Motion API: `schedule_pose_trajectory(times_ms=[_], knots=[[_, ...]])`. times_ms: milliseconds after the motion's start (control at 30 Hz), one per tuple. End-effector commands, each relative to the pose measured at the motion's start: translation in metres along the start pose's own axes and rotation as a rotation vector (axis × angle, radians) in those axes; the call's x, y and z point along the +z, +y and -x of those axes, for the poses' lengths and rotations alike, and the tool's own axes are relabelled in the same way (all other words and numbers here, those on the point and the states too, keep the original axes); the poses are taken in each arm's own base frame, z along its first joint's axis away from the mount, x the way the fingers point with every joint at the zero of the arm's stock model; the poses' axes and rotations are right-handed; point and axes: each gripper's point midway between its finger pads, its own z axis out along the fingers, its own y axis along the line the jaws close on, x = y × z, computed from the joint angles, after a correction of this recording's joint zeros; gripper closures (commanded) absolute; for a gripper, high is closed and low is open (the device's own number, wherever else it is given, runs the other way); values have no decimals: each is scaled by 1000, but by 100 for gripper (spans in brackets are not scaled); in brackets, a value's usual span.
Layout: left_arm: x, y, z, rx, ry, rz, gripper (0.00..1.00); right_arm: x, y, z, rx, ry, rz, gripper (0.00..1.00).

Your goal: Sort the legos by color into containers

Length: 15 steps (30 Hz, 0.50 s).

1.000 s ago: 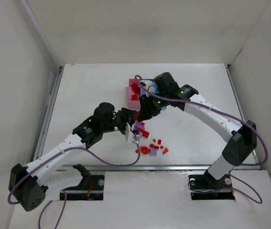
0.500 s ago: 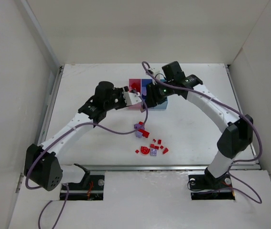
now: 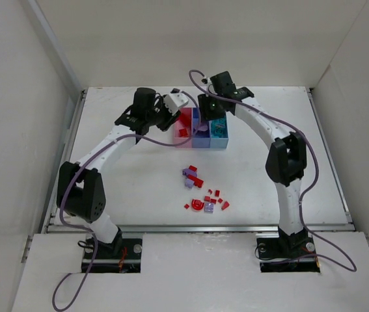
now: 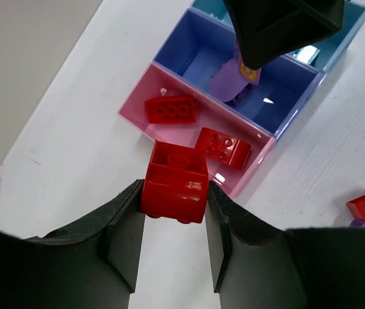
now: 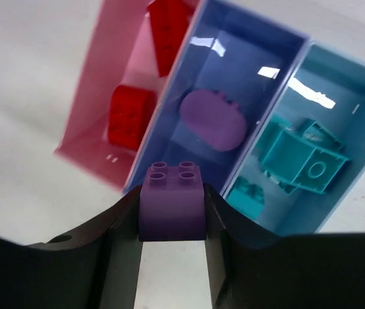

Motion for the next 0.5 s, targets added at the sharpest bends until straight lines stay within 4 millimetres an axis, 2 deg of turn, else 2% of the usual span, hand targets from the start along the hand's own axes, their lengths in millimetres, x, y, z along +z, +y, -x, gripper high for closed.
schedule_pose_trajectory(times_ms=[0,67,100,133,233,267,467], knots=[[-3,10,16,-86,-40,-6,100,-7,-13,41,7,-122,-101,48],[1,10,14,-87,-38,-8,100,-4,-21,40,18,-113,-112,27],[3,11,9,-95,-32,-15,100,-4,-21,40,18,-113,-112,7],[7,10,8,-95,-38,-23,100,-5,-23,40,25,-111,-97,0],[16,14,14,-111,-76,-13,100,-4,-16,49,20,-149,-27,0],[18,14,13,-122,-83,-10,100,-10,-11,56,14,-175,-12,0],[45,4,19,-162,-151,43,100,-25,-13,72,12,-234,16,0]])
